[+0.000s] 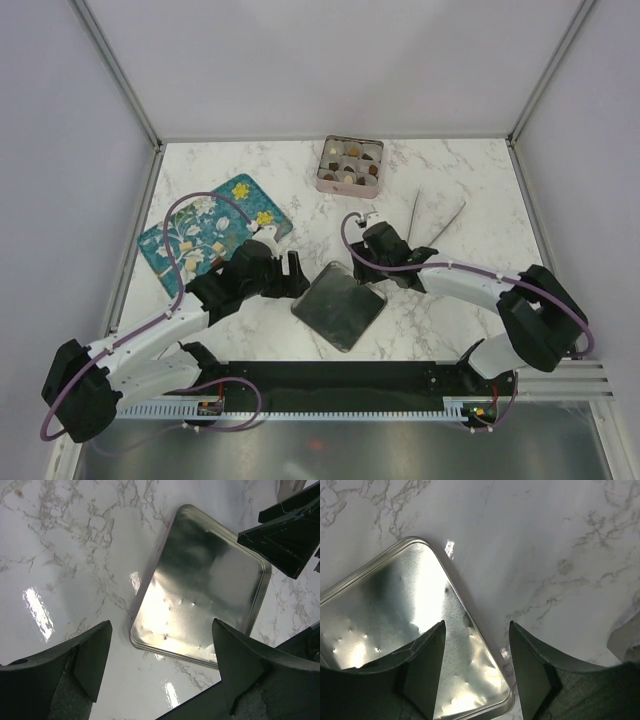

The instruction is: Pack the chocolate

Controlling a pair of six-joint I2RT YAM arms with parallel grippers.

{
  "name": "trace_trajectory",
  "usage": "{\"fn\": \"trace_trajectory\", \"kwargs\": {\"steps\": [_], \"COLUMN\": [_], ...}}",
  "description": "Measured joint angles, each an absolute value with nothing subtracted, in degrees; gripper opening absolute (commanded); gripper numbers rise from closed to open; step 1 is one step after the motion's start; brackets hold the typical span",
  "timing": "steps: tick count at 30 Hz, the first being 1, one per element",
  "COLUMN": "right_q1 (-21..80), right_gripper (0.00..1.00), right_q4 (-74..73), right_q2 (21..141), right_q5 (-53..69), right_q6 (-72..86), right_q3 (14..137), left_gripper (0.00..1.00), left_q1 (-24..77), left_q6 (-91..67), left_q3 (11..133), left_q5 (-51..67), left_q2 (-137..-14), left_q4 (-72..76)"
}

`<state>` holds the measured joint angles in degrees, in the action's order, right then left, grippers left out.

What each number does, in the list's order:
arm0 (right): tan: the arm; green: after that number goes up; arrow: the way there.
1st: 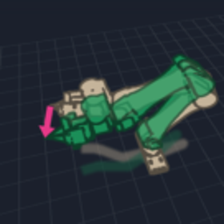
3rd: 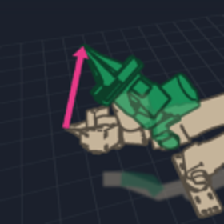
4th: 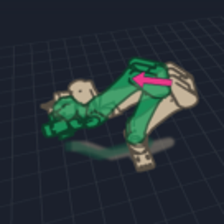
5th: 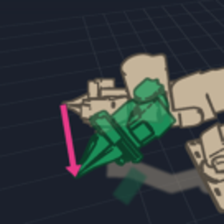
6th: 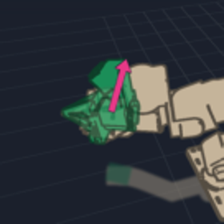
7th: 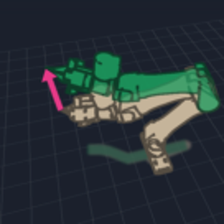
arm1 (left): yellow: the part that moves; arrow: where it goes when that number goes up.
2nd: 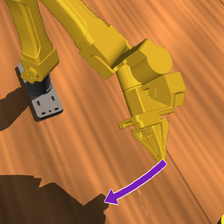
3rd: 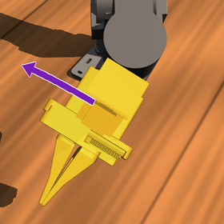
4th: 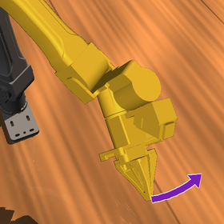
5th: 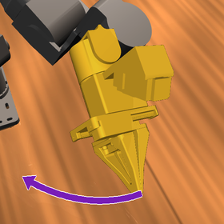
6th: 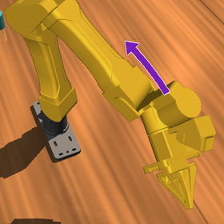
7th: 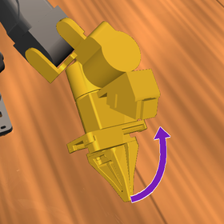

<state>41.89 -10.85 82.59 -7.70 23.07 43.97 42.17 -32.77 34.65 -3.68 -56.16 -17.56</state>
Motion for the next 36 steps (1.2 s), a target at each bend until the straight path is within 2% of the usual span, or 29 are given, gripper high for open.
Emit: {"fn": "trace_trajectory", "kwargs": {"steps": [4, 7, 8, 10, 11, 12, 19, 36], "right_q1": [41.9, 41.9, 41.9, 41.9, 41.9, 41.9, 40.7, 27.8], "right_gripper": [0.57, 0.42, 0.29, 0.18, 0.07, 0.01, 0.0, 0.0], "right_q4": [-7.2, -4.6, -4.0, -2.7, -2.4, -2.1, -3.5, -3.7], "right_q2": [89.3, 91.7, 92.1, 93.0, 93.3, 93.6, 94.3, 90.1], "right_q5": [-4.4, -2.9, -2.7, -2.1, -1.9, -1.5, 2.7, 18.6], "right_q6": [18.2, 16.2, 15.8, 15.2, 15.1, 14.9, 16.5, 24.2], "right_q3": [45.1, 45.2, 45.2, 45.3, 45.4, 45.6, 46.9, 48.6], "left_gripper": [0.88, 0.87, 0.87, 0.87, 0.86, 0.87, 0.87, 0.87], "left_q1": [39.9, 39.2, 39.0, 38.5, 38.3, 37.8, 35.3, 33.8], "left_q6": [-34.3, -34.8, -34.9, -35.0, -35.0, -35.0, -34.8, -35.1], "left_q3": [31.8, 30.3, 30.1, 29.9, 29.9, 29.9, 31.4, 35.7], "left_q5": [0.1, 1.2, 1.6, 1.9, 2.1, 2.2, 5.1, 6.2], "left_q2": [-56.2, -56.2, -56.1, -56.1, -56.1, -56.0, -55.3, -53.1], "left_q4": [-16.8, -16.4, -16.4, -16.5, -16.4, -16.4, -18.4, -24.0]}}
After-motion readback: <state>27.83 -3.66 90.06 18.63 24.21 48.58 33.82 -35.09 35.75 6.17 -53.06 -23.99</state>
